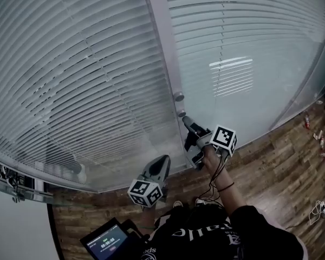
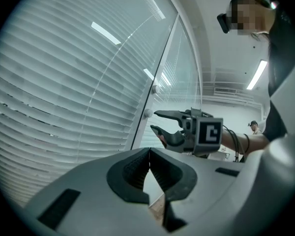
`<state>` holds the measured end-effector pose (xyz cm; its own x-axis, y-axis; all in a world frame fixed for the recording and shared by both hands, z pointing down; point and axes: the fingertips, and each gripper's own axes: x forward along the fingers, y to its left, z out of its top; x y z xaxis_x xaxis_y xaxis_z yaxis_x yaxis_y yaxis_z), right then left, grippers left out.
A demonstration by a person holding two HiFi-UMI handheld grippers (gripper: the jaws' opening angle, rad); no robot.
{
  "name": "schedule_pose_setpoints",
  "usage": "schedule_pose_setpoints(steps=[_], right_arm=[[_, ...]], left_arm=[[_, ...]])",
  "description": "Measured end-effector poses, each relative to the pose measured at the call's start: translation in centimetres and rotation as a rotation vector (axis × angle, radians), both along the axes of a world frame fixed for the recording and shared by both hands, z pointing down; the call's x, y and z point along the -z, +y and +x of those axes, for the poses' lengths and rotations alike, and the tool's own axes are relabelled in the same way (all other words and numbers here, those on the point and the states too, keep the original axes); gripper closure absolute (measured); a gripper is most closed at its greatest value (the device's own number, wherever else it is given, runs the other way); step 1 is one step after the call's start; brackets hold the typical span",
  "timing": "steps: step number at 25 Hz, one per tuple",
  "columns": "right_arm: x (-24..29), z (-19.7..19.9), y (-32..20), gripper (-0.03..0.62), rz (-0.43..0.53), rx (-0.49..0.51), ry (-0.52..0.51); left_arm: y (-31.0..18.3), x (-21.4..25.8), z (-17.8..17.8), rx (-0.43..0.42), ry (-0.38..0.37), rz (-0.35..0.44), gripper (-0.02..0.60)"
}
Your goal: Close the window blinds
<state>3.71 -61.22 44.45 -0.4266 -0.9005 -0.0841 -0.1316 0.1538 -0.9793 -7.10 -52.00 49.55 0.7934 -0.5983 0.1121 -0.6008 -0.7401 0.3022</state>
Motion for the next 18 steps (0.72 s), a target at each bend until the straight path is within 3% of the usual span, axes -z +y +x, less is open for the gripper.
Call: schedule_pose_setpoints(steps=[4, 7, 12, 18], right_arm=[[-3.1, 0.2, 3.6, 0.442, 0.017, 0.04, 0.516], [-5.2, 0.4, 6.8, 0.442, 0.031, 0.088, 0.755], [-6.8, -2.1, 12.2, 0.47, 0.073, 0.192, 0.842], [-7.2, -1.7, 18.0, 0.557, 0.073, 0.185, 0.833]], left_arm=[[1.9, -0.5, 1.1, 0.03, 0.006, -0.006, 0.578], [4.5, -1.0, 2.2, 0.049, 0.013, -0.017, 0.578], [8.5, -2.6, 2.2, 0.062, 0.012, -0.066, 0.578], [12.9, -2.3, 3.5, 0.027, -0.009, -0.045, 0.578]])
